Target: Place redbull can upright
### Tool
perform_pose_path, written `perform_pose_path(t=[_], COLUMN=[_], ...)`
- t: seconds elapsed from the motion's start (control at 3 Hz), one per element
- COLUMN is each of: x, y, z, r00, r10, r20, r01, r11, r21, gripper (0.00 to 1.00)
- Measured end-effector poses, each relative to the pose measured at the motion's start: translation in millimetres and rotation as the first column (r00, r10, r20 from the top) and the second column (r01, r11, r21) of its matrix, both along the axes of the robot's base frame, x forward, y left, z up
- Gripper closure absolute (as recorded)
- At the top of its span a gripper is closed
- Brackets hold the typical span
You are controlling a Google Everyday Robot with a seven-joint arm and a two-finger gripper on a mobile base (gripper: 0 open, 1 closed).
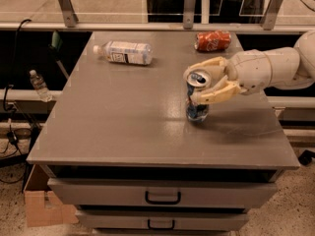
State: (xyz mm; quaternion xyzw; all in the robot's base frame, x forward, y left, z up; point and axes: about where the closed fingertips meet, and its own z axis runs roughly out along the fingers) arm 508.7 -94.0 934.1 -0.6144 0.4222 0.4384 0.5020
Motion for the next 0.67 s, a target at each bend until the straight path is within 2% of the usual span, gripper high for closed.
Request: perform_pose_path(t=[0.33, 0.67], x=[-1.7, -2.5], y=[4.7, 3.9], z=[-6.3, -10.1], r00=[0.9997, 0.9996], r10=[0.023, 0.027], r20=[-0.006, -0.010], r01=[-0.023, -0.027], r11=[1.000, 0.999], r21=[-0.016, -0.028], gripper=[0.13, 0.00])
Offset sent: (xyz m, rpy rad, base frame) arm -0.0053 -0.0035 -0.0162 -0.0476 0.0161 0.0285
